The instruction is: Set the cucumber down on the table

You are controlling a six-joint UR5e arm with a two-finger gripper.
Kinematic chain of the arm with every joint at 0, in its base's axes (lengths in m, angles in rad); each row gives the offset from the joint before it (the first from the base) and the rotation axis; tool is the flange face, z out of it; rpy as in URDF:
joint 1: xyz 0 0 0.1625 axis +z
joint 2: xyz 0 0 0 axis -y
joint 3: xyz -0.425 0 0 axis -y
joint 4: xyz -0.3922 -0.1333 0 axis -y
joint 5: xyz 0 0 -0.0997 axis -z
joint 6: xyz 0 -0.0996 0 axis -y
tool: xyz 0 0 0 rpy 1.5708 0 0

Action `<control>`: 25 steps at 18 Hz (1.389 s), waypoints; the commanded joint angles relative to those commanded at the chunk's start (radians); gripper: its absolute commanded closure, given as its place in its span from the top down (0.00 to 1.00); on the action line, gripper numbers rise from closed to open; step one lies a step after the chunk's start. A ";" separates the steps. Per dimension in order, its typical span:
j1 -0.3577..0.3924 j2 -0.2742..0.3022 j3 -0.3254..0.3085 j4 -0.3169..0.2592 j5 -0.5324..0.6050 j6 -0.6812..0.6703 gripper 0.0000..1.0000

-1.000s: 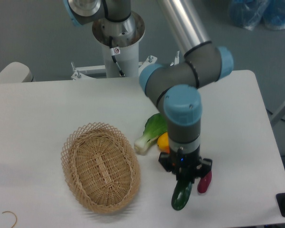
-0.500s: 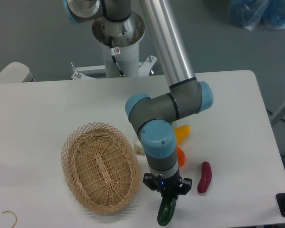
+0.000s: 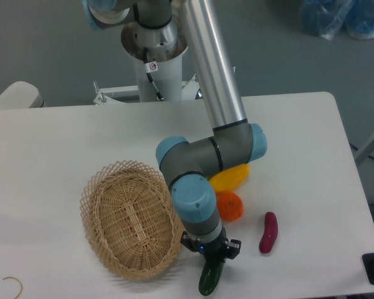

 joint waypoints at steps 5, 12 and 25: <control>0.000 0.002 0.008 0.000 0.005 0.002 0.93; 0.009 0.095 0.058 -0.005 -0.006 0.002 1.00; 0.256 0.304 0.138 -0.296 -0.120 0.688 1.00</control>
